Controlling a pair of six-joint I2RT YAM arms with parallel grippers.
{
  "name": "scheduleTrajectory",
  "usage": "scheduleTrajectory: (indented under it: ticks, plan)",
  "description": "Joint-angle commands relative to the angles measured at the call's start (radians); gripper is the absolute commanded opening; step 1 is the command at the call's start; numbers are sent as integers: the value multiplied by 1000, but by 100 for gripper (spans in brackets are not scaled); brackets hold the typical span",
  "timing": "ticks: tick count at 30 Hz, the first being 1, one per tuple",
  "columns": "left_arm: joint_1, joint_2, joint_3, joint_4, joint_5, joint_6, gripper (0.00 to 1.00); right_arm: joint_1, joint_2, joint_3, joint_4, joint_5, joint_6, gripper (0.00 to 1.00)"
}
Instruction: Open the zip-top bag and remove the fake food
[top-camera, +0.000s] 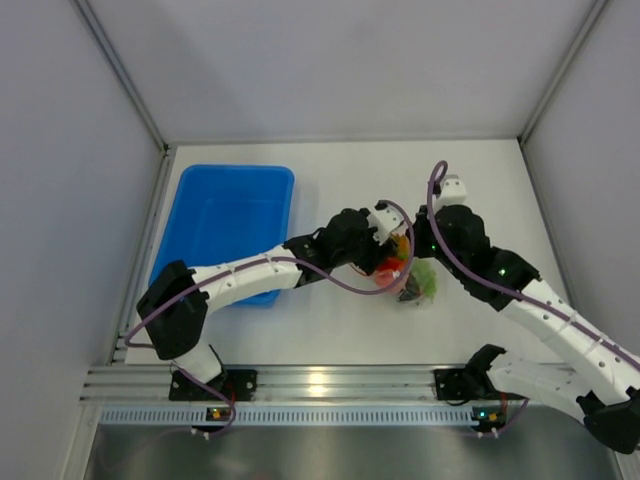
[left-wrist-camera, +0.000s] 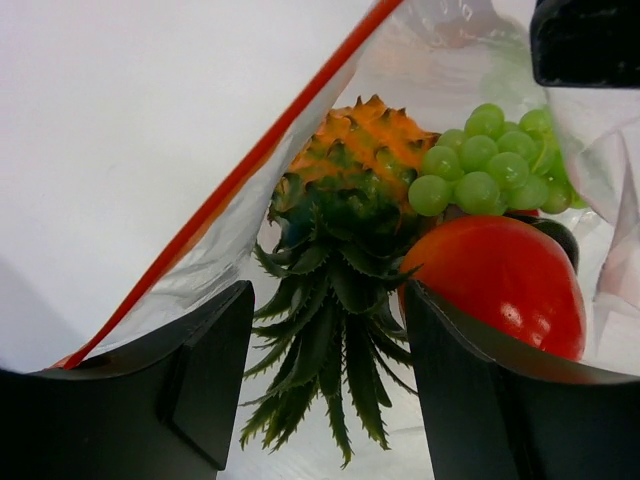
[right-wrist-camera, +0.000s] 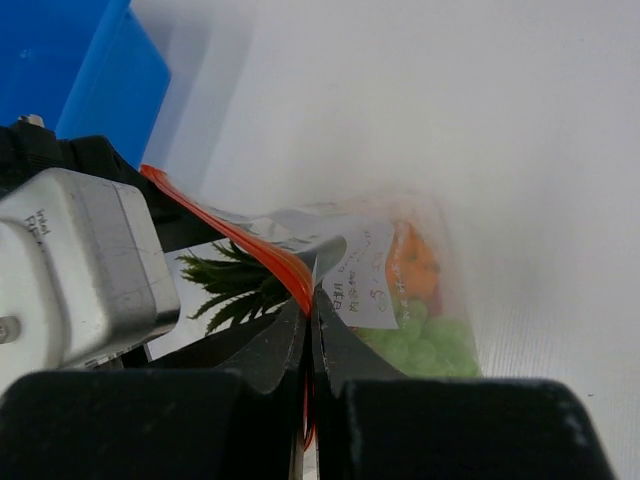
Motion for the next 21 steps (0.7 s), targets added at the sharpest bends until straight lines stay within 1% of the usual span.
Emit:
scheduleTrajectory:
  ticks: [1,4,8,9,11,12,14,15,17,18,19,21]
  plan:
    - [-3,27,53,-70,-64,41,68,-5,17,18,-4,25,-23,0]
    - [-1,64,56,-90,-83,40,70,-5,11,12,5,11,-28,0]
    - [9,106,58,-90,-31,23,71,-5,0,4,22,-24,-36,0]
    - [11,113,61,-89,-16,11,67,-5,-1,6,19,-27,-39,0]
    - [15,130,67,-89,4,-2,63,-5,1,3,16,-35,-42,0]
    - [17,135,68,-89,14,-15,59,-5,-1,0,22,-39,-43,0]
    - [18,153,75,-89,5,-23,56,-6,-12,-7,26,-56,-45,0]
    - [20,159,79,-90,12,-26,50,-6,-15,-7,28,-62,-46,0]
    - [26,172,81,-87,21,-32,44,-6,-19,-10,29,-76,-52,0]
    - [28,176,84,-87,32,-35,33,-5,-22,-10,29,-78,-53,0]
    - [29,178,87,-87,34,-38,16,-5,-24,-10,29,-78,-56,0]
    - [29,179,88,-82,38,-51,7,-5,-24,-11,29,-73,-59,0]
